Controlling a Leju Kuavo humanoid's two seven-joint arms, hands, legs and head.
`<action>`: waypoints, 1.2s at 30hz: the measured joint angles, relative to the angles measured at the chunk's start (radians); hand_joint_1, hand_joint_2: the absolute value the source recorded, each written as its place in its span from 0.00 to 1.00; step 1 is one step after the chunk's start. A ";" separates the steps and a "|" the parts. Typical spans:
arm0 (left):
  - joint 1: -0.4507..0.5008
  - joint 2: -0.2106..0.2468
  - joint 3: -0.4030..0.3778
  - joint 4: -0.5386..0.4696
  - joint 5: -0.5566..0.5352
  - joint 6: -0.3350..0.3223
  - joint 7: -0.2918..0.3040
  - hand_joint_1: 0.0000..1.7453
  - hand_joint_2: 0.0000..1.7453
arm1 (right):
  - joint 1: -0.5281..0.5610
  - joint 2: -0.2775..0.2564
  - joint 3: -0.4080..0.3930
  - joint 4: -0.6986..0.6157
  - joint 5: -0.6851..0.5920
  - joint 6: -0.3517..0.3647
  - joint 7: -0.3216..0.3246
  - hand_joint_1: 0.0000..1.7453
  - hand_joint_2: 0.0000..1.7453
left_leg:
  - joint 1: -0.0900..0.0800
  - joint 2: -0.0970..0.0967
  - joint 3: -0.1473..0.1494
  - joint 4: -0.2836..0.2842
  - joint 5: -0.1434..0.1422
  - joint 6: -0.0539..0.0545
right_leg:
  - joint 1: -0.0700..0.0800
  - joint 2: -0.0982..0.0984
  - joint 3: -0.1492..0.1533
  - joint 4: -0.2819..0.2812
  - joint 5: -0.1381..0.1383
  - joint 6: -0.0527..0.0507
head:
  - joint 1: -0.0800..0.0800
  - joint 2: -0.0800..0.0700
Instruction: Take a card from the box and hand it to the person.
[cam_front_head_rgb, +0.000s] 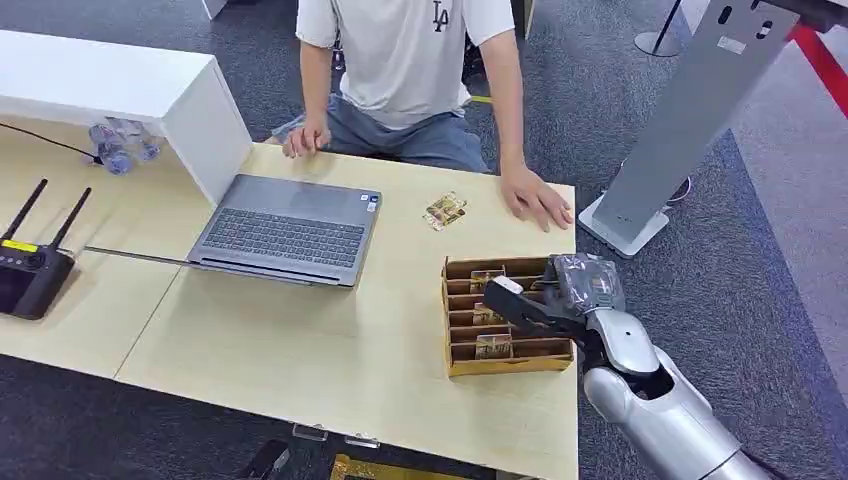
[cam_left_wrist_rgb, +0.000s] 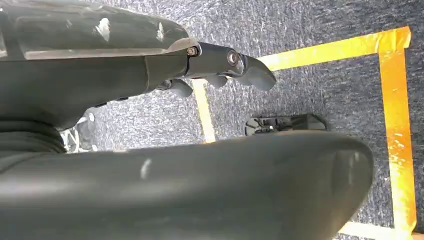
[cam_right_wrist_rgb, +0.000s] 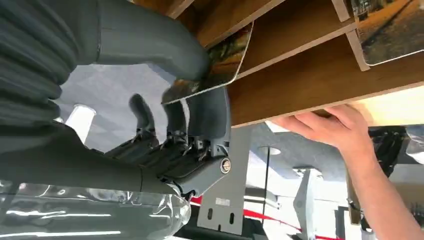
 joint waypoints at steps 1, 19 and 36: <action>0.000 0.000 0.000 0.000 0.000 0.000 0.000 0.00 0.00 | 0.000 0.000 0.000 0.000 0.000 0.000 0.000 0.86 1.00 | 0.000 0.000 0.000 0.000 0.000 0.000 | 0.000 0.000 0.000 0.000 0.000 0.000 | 0.000 0.000; 0.000 0.002 0.000 0.000 0.002 -0.010 -0.003 0.00 0.00 | -0.002 0.000 0.000 0.000 0.000 -0.001 0.000 0.92 1.00 | 0.000 0.000 0.000 0.000 0.000 0.000 | 0.000 0.000 0.000 0.000 0.000 0.000 | 0.000 0.000; 0.003 0.007 0.001 0.000 0.024 -0.002 -0.016 0.00 0.00 | 0.002 -0.037 -0.017 -0.129 0.047 -0.011 0.068 0.92 1.00 | 0.000 0.000 0.000 0.000 0.000 0.000 | 0.000 0.000 0.000 0.000 0.000 0.000 | 0.000 0.000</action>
